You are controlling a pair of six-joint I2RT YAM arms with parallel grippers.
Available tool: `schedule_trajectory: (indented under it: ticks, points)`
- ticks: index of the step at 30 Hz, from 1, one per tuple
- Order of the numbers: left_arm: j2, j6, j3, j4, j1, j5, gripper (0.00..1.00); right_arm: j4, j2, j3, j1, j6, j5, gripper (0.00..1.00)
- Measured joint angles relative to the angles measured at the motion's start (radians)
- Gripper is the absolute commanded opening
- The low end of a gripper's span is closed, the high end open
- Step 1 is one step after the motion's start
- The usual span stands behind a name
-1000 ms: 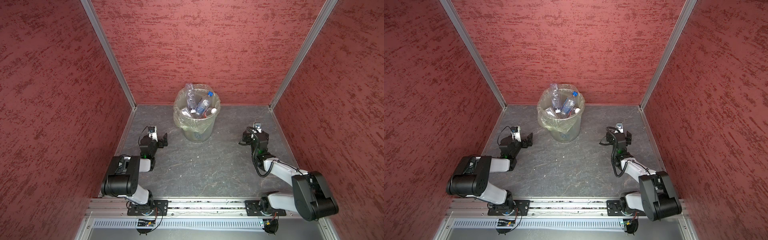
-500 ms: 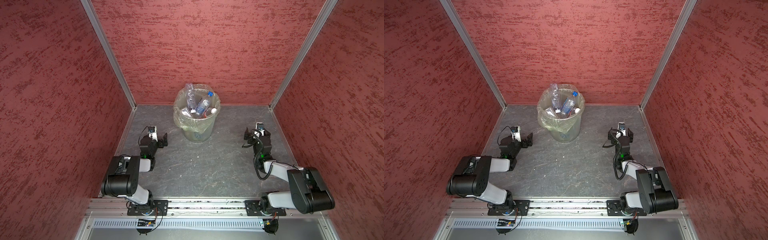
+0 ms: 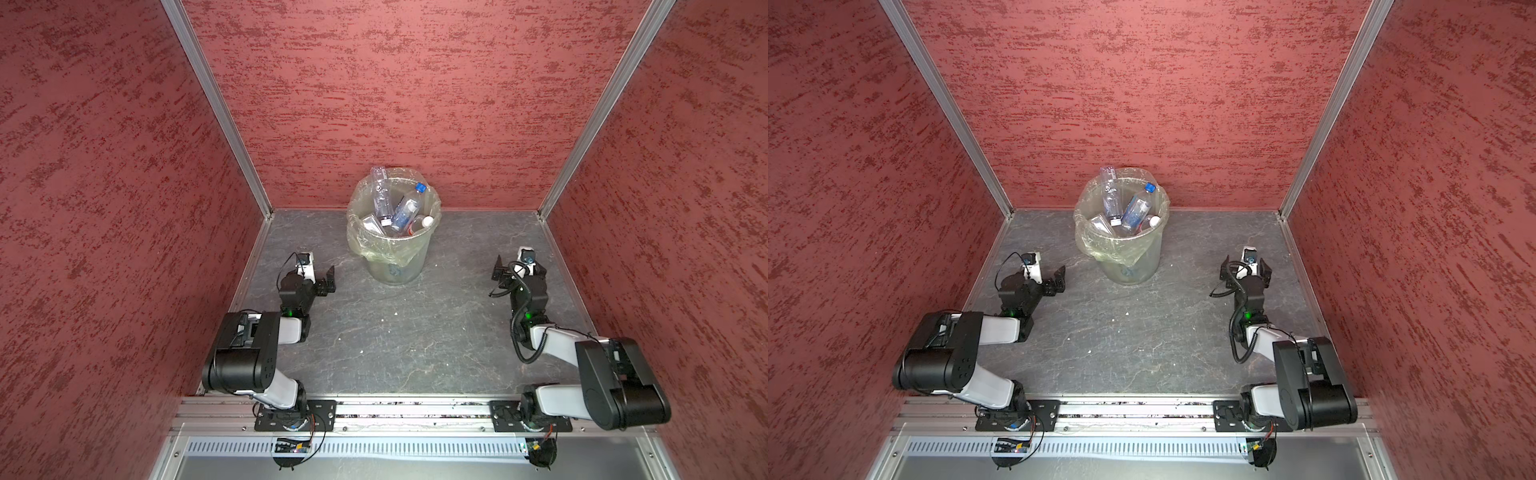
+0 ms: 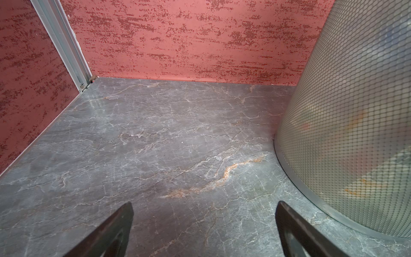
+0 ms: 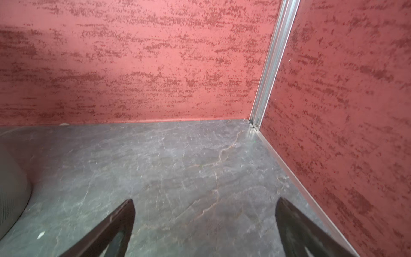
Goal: Throw the plastic bottles in the bin
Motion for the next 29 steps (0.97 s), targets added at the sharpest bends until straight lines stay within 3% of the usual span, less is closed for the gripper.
schedule_trajectory:
  ticks: [9, 16, 29]
  points:
    - [0.0, -0.001, 0.0, 0.0, 0.002, 0.001, 0.99, 0.216, 0.185, -0.109, -0.071, 0.041, -0.073, 0.98]
    - [0.0, -0.002, 0.001, 0.0, 0.006, 0.003, 1.0, 0.265, 0.188, -0.108, -0.078, 0.045, -0.136, 0.99]
    - [0.0, -0.003, 0.002, -0.002, 0.01, 0.013, 0.99, 0.274, 0.188, -0.108, -0.078, 0.048, -0.151, 0.99]
